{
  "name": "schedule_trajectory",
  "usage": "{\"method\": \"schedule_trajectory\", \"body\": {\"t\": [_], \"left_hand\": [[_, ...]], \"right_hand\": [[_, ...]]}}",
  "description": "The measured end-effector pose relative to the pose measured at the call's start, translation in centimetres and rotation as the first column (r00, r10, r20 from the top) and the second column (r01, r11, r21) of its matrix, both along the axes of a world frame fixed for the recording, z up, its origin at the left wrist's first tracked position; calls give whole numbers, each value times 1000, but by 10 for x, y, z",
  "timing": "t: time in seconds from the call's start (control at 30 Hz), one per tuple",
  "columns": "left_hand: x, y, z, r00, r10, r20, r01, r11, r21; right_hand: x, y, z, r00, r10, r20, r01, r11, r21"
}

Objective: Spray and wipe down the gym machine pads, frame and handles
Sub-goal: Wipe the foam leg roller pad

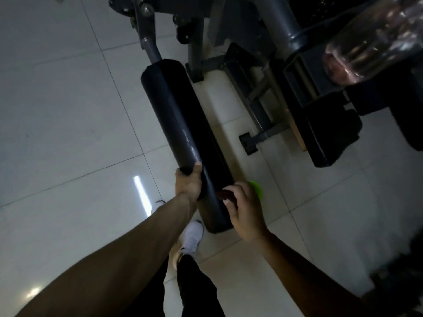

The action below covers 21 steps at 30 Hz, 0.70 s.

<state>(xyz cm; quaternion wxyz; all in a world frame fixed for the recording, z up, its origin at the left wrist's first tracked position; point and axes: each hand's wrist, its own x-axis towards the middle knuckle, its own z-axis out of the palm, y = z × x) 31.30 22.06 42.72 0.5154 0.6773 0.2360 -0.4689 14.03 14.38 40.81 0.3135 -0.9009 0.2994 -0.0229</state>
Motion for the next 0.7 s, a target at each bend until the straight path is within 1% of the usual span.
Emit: {"method": "schedule_trajectory", "body": {"t": [0.07,0.17,0.23,0.27,0.3,0.33,0.37,0.43,0.47,0.53,0.6,0.7], "left_hand": [[-11,-1,7,1000,18,1,-18,999,46],[-21,3,28,997,49,-54,-44,996,82],[-27,6,48,995,27,-91,-20,996,84],[-29,8,61,996,5,-89,4,995,96],[-32,9,72,996,-14,-89,22,996,92],[-35,9,85,994,-17,-107,23,998,58],[-38,7,98,989,-18,-146,17,1000,-7],[-40,-3,128,971,-55,-235,17,987,-160],[-37,-10,143,962,-61,-266,-5,970,-241],[-31,-22,171,949,-22,-316,-101,925,-367],[-19,-35,201,958,21,-288,-147,894,-423],[-1,-55,237,979,60,-196,-146,874,-464]], "right_hand": [[-21,5,7,999,19,-36,-19,1000,-6],[-44,8,15,989,53,-135,-53,999,5],[-46,4,29,973,22,-228,1,995,102],[-39,1,44,961,-28,-276,84,978,193],[-29,-4,58,954,-92,-286,177,941,290],[-17,-7,75,951,-172,-259,262,892,368],[-4,-10,92,948,-253,-193,314,838,446],[26,-13,127,919,-391,-44,349,758,550],[39,-15,146,897,-441,19,351,740,574],[59,-16,180,870,-481,109,327,729,601],[69,-20,213,859,-475,190,283,750,598],[66,-35,243,845,-450,288,226,790,571]]}}
